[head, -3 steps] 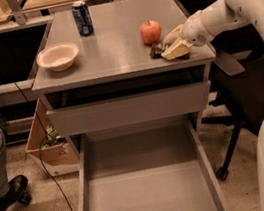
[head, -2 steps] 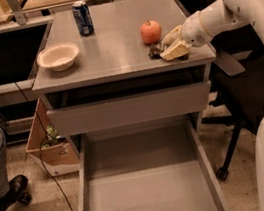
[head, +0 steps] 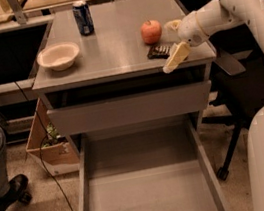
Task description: Pick rxbar chocolate from middle drawer and place on counter
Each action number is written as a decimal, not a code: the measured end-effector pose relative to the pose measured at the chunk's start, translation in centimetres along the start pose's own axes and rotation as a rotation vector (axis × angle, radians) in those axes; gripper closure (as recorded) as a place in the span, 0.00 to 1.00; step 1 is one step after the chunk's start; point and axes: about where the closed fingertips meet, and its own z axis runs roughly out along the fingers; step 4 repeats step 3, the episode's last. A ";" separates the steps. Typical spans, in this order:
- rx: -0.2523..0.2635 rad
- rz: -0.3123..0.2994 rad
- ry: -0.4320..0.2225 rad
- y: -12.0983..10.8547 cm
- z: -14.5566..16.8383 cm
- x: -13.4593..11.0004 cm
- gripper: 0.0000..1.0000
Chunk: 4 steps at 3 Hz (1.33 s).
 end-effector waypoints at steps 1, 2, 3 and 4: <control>-0.037 0.070 -0.049 2.3 -3.2 -2.1 0.00; -0.021 0.132 -0.071 5.7 -10.6 -3.5 0.00; 0.029 0.135 -0.082 8.7 -17.2 -4.4 0.00; 0.029 0.135 -0.082 8.7 -17.2 -4.4 0.00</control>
Offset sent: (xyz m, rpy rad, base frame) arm -0.1365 -0.0677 0.1059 0.1426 0.1339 -0.0956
